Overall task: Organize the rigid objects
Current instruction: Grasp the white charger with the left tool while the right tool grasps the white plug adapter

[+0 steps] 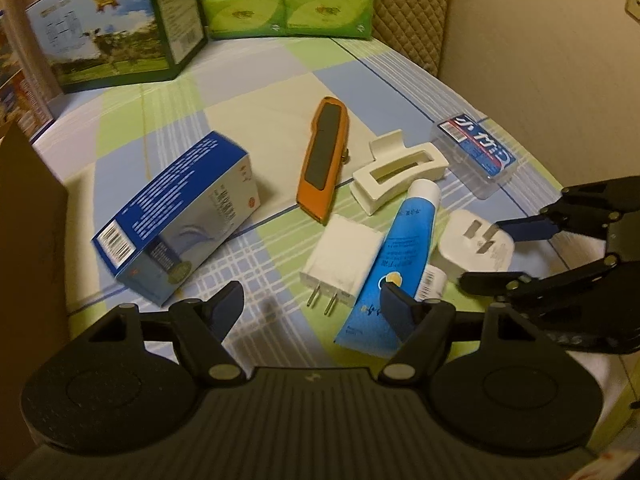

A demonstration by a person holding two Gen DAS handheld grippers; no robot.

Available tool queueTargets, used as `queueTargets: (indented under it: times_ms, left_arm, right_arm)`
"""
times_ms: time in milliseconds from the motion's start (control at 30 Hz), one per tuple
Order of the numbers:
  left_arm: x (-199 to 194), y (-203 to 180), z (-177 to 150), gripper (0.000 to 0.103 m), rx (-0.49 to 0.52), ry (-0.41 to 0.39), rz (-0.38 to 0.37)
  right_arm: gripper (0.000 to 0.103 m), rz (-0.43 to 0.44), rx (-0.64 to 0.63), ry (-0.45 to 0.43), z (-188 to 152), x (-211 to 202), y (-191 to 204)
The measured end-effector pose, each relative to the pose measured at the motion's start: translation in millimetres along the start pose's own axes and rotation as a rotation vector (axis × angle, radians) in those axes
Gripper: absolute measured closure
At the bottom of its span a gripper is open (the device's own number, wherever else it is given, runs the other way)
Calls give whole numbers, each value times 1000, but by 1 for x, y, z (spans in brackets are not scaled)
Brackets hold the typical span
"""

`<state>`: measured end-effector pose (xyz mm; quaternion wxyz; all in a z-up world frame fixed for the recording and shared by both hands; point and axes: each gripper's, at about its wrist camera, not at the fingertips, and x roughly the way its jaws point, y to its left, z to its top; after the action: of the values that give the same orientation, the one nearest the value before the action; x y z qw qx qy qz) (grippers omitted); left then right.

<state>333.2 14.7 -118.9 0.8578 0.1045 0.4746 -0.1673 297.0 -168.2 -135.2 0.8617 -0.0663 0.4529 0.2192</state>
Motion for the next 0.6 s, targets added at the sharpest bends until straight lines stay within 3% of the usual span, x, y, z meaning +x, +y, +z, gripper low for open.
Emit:
queueTargets:
  times_ms: [500,567,600]
  left_arm:
    - [44,-9,18,36,136,22,-59]
    - [43,-8,19,48,121,14,-82]
    - [43,-8,19,61,117,10,-96]
  right_arm:
    - [56,-142,222,24,-21,-28,-50]
    - [56,-150,239,24,-23,-30,-53]
    - [56,-151,243,23,-24,-33,-54]
